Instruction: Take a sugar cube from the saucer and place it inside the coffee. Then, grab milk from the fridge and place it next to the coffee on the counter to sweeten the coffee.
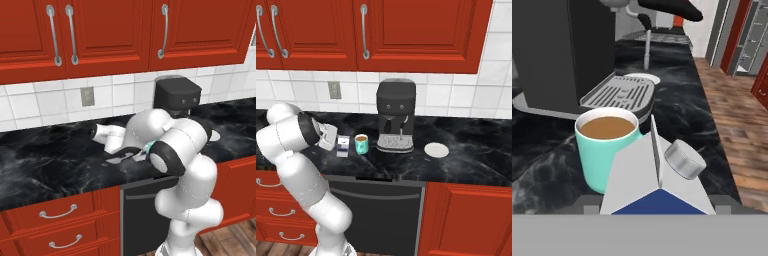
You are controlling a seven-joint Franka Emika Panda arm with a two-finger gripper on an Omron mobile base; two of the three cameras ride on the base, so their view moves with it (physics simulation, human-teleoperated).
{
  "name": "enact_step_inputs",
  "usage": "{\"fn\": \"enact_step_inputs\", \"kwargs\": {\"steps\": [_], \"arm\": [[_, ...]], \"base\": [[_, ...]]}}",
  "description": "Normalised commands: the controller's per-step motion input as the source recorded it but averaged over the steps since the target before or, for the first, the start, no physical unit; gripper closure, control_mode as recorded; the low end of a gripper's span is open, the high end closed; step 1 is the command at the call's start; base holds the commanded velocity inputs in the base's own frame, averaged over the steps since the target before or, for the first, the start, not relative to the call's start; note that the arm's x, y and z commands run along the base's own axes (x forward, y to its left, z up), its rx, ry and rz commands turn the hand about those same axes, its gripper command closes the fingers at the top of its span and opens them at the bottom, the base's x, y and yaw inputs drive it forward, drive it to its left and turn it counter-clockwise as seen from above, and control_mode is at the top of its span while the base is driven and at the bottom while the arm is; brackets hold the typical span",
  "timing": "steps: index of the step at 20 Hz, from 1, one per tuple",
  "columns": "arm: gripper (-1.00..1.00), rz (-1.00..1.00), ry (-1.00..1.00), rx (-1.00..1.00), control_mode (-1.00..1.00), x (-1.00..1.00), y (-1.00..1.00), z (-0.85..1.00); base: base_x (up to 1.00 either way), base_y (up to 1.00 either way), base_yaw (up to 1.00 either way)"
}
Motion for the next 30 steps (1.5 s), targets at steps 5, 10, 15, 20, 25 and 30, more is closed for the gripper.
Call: {"fn": "enact_step_inputs", "kwargs": {"steps": [5, 10, 15, 20, 25, 30], "arm": [[1.00, -0.18, -0.02, -0.07, -1.00, 0.18, 0.53, -0.32], [1.00, -0.15, -0.06, -0.02, -1.00, 0.16, 0.46, -0.35], [-1.00, -0.14, -0.25, 0.00, -1.00, 0.00, 0.29, -0.33], [-1.00, -0.15, -0.36, 0.00, -1.00, -0.01, 0.11, -0.31], [-1.00, -0.12, -0.38, 0.00, -1.00, -0.15, 0.06, -0.30], [-1.00, -0.13, -0.27, 0.00, -1.00, -0.11, 0.58, -0.02]], "base": [[0.00, 0.00, 0.00], [0.00, 0.00, 0.00], [0.00, 0.00, 0.00], [0.00, 0.00, 0.00], [0.00, 0.00, 0.00], [0.00, 0.00, 0.00]]}}
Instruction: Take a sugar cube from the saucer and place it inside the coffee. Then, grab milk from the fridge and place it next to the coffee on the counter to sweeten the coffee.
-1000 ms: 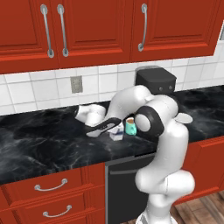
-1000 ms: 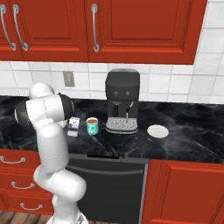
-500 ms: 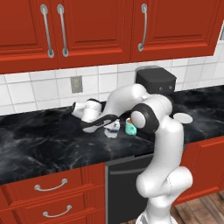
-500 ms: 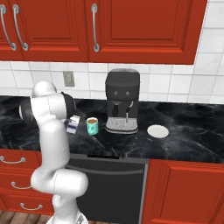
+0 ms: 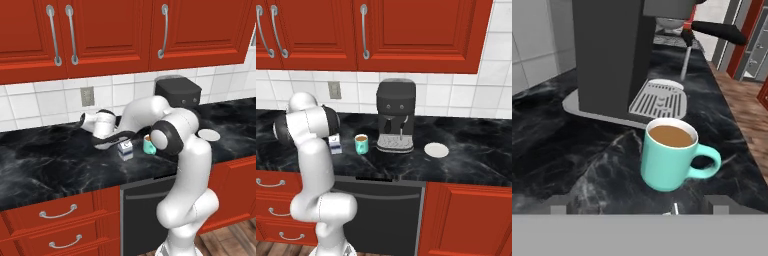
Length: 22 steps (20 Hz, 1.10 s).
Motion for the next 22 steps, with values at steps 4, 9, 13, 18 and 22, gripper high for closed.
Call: {"fn": "enact_step_inputs", "kwargs": {"steps": [4, 9, 13, 18, 22], "arm": [[-1.00, -0.12, -0.22, 0.00, -1.00, -0.09, 0.91, 0.09], [-1.00, -0.07, -0.17, 0.00, -1.00, -0.52, 0.37, 0.27], [-1.00, -0.02, -0.27, 0.02, -1.00, -1.00, -0.25, 0.39], [-1.00, -0.04, -0.28, 0.04, -1.00, -1.00, -0.43, 0.50], [-1.00, -0.11, -0.19, 0.03, -1.00, -1.00, -0.55, 0.62]], "base": [[0.00, 0.00, 0.00], [0.00, 0.00, 0.00], [0.00, 0.00, 0.00], [0.00, 0.00, 0.00], [0.00, 0.00, 0.00]]}}
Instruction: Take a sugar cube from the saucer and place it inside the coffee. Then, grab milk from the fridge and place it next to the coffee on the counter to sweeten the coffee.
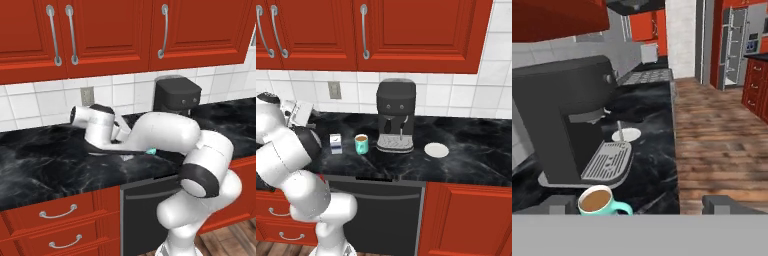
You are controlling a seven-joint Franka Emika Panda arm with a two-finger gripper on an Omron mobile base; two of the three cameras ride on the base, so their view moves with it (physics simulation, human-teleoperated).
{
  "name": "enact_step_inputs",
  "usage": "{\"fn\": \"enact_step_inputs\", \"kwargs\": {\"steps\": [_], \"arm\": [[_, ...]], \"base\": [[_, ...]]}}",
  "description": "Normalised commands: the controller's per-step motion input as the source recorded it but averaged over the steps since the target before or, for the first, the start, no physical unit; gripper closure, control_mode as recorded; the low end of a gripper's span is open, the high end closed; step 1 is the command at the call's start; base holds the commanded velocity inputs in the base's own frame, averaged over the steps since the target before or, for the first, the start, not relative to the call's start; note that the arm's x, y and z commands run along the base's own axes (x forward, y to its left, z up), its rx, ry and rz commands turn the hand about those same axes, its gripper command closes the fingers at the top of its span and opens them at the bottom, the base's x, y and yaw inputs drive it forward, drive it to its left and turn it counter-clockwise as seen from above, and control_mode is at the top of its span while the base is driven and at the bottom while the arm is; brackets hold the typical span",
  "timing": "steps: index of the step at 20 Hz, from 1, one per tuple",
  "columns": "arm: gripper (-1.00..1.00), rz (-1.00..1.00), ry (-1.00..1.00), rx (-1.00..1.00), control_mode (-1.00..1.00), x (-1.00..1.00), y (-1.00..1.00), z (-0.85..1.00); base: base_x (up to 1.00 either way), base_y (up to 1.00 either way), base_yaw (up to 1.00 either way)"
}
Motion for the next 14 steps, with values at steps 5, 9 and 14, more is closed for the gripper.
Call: {"fn": "enact_step_inputs", "kwargs": {"steps": [5, 9, 14], "arm": [[-1.00, -0.12, -0.18, 0.04, -1.00, -1.00, -0.59, 0.18], [-1.00, -0.11, -0.14, 0.01, -1.00, -1.00, -0.41, 0.03], [-1.00, -0.14, -0.10, 0.00, -1.00, -1.00, -0.20, 0.51]], "base": [[0.00, 0.00, 0.00], [0.00, 0.00, 0.00], [0.00, 0.00, 0.00]]}}
